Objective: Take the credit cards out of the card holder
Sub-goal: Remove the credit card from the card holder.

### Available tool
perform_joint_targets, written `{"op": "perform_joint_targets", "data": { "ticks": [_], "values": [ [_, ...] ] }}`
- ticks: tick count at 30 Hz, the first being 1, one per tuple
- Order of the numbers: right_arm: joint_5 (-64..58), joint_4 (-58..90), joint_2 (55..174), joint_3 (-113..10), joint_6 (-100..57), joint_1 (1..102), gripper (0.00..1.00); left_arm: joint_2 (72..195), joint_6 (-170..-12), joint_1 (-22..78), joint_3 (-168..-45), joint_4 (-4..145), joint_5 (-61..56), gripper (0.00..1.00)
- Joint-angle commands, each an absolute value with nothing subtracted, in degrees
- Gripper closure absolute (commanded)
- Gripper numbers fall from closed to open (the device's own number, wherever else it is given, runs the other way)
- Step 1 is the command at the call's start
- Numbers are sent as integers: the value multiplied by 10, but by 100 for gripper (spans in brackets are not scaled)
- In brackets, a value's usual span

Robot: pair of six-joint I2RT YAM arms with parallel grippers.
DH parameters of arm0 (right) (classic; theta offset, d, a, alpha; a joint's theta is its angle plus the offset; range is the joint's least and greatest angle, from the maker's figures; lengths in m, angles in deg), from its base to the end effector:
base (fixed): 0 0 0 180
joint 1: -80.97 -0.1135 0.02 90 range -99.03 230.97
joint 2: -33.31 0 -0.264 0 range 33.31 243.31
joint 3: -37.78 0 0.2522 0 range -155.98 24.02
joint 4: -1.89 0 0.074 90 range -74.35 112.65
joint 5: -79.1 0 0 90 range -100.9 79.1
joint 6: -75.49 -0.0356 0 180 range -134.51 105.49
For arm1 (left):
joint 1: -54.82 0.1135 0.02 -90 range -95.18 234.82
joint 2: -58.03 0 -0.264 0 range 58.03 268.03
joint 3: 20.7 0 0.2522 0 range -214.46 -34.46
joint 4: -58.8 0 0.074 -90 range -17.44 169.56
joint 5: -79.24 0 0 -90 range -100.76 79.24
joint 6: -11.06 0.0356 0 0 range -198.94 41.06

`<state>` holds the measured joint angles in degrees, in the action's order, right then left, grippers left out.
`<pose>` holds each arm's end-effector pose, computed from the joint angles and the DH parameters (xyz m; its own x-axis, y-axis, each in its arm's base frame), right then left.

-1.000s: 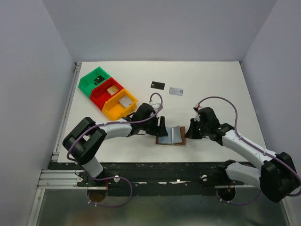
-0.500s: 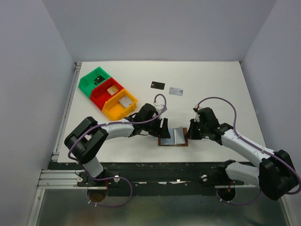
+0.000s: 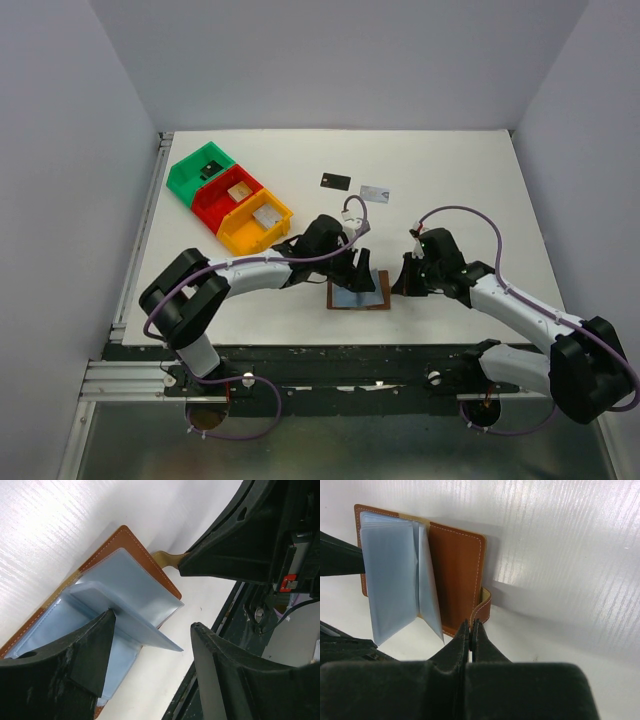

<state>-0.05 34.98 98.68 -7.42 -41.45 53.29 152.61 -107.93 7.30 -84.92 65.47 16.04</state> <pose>0.1845 0.1044 0.1792 -0.8845 0.0385 -0.4649 -0.1741 0.8974 0.4055 0.2199 -0.2639 0.1855 -0.7926 0.2250 -0.5667 0.5913 0.5103 -0.6244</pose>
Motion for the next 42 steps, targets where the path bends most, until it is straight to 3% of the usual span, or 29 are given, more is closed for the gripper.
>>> {"op": "perform_joint_targets", "data": {
  "ticks": [1,15,31,32,35,37,39,42],
  "values": [
    [6,343,988,-67,-408,534,100,1535,-1061,67,-863,671,175,27],
    [2,347,984,-68,-409,534,100,1601,-1036,46,-948,725,174,27],
    [-8,350,980,-67,-410,534,100,1531,-1086,53,-890,751,-16,29],
    [-11,352,979,-68,-410,534,98,1531,-1087,53,-890,751,-17,30],
    [-26,365,967,-73,-413,534,71,1534,-1093,53,-893,763,-32,32],
    [-36,376,947,-75,-413,533,59,1530,-1096,53,-893,772,-48,34],
    [-45,386,924,-81,-412,535,55,1523,-1102,53,-884,770,-59,35],
    [-27,375,887,-82,-411,534,58,1511,-1105,53,-876,762,-69,39]
  ]
}}
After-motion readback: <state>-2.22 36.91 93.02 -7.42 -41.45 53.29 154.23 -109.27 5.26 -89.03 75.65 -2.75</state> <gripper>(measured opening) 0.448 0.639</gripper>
